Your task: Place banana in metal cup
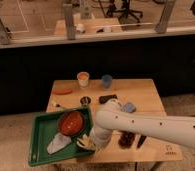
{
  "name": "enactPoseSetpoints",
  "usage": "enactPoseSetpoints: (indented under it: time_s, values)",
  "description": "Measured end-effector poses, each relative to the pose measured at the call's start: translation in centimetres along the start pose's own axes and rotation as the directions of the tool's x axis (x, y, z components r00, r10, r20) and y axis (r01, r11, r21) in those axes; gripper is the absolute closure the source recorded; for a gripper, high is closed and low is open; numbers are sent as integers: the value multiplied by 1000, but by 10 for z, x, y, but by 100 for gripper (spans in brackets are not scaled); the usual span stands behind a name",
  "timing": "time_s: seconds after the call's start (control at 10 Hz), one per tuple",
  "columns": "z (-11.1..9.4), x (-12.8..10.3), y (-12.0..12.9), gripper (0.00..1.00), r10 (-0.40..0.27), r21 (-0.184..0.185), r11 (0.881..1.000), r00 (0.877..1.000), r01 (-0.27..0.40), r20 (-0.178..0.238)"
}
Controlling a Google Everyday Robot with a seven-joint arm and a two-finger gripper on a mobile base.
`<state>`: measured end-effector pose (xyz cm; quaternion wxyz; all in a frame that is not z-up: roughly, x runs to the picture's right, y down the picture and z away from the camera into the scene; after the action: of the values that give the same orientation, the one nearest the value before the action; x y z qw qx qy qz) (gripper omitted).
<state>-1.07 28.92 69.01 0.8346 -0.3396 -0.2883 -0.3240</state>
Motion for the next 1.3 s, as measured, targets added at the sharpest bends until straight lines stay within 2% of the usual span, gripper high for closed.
enactPoseSetpoints:
  time_s: [0.1,0.2,0.5,0.8,0.9,1.1,1.2,1.3]
  values:
    - [0,0,0,88,1,0,1000,1000,-1,-4]
    - [-1,0,0,93,1,0,1000,1000,-1,-7]
    - [-9,0,0,93,15,17,1000,1000,-15,-6]
    - [-45,5,-3,93,74,88,993,997,-75,6]
    - [-60,9,-4,93,97,118,988,995,-97,6]
    - [-75,19,-9,93,136,160,978,991,-136,11]
    - [-83,26,-11,93,166,186,968,986,-166,17]
    - [-91,44,-10,93,250,207,946,968,-251,33]
